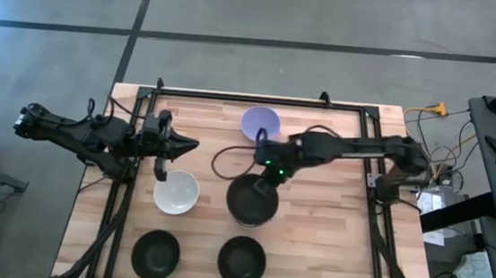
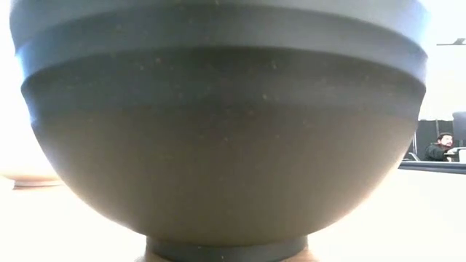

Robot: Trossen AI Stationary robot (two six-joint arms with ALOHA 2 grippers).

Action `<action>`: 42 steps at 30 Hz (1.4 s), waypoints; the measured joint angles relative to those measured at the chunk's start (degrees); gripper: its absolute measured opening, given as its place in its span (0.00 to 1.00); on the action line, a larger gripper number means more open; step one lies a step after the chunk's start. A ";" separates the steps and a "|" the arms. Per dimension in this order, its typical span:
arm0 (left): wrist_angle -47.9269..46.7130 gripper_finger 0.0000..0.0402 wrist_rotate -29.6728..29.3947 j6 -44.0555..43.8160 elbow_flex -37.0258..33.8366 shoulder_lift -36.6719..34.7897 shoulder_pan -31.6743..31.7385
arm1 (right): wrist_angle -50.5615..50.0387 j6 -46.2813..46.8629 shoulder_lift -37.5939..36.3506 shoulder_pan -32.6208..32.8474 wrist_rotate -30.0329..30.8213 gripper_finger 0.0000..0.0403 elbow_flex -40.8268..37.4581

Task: Nest bowls inside each other
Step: Stack the right black bowl on top of the right white bowl

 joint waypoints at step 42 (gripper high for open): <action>-0.07 0.00 0.02 -0.05 -0.24 -1.89 0.02 | -4.57 -7.06 8.86 -0.49 3.05 0.38 3.02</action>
